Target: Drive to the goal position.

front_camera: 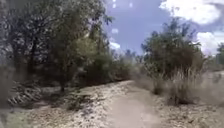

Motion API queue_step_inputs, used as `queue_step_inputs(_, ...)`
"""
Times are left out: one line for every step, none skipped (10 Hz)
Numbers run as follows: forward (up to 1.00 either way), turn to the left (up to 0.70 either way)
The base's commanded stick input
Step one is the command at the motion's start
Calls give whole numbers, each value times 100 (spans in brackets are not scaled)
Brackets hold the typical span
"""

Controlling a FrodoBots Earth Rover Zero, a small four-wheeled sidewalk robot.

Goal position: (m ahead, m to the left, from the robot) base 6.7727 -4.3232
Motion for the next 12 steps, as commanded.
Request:
queue_step_inputs(45, 0)
queue_step_inputs(45, 0)
queue_step_inputs(45, 0)
queue_step_inputs(45, 0)
queue_step_inputs(45, 0)
queue_step_inputs(45, 0)
queue_step_inputs(45, 0)
queue_step_inputs(45, 0)
queue_step_inputs(45, 0)
queue_step_inputs(45, 0)
queue_step_inputs(45, 0)
queue_step_inputs(45, 0)
